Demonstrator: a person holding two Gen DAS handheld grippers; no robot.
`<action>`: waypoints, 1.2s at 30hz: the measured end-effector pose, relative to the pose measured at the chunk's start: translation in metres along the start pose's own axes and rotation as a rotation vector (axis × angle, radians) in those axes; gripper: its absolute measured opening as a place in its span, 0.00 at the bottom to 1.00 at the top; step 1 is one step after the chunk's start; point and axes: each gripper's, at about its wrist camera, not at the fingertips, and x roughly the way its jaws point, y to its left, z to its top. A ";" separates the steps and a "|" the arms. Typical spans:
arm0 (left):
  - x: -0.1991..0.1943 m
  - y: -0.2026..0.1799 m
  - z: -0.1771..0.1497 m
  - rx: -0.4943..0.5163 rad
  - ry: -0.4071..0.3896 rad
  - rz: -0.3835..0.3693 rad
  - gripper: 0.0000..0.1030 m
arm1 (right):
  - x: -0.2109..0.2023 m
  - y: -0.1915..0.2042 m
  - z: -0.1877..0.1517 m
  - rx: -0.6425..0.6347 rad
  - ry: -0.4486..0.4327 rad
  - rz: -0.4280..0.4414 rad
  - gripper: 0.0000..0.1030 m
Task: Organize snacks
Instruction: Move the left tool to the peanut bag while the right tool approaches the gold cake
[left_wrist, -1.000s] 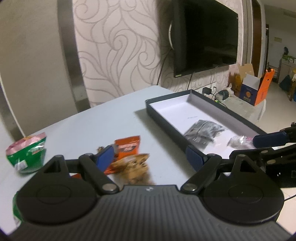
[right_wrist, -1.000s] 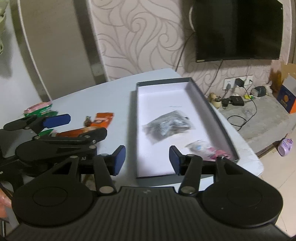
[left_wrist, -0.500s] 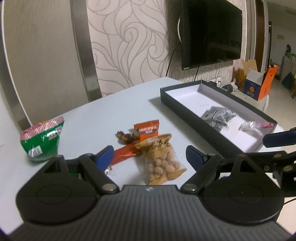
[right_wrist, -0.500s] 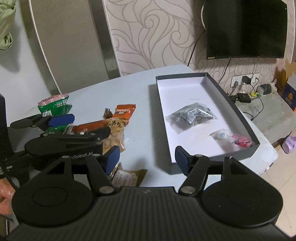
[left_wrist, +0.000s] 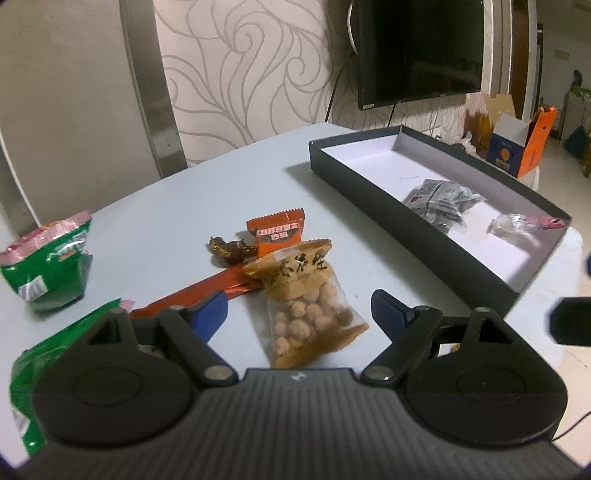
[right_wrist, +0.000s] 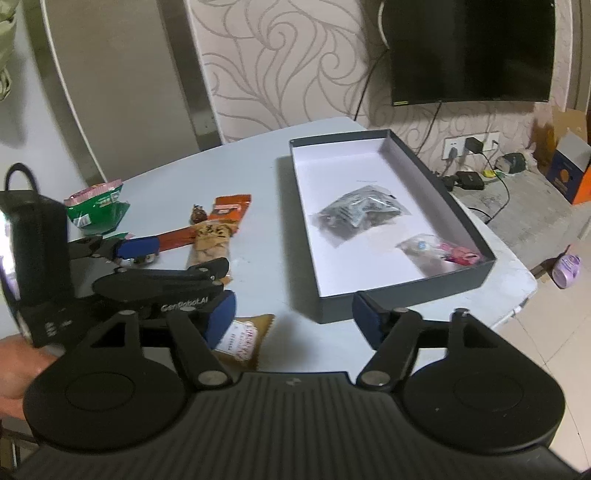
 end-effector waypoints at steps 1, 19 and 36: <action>0.005 -0.001 0.001 -0.002 0.004 0.005 0.83 | -0.001 -0.002 0.000 0.002 -0.002 -0.004 0.76; 0.028 0.005 -0.001 -0.027 0.053 -0.024 0.49 | 0.004 -0.004 0.000 -0.067 0.014 0.046 0.76; -0.013 0.046 -0.035 -0.068 0.075 0.035 0.46 | 0.055 0.065 -0.019 -0.564 0.119 0.155 0.66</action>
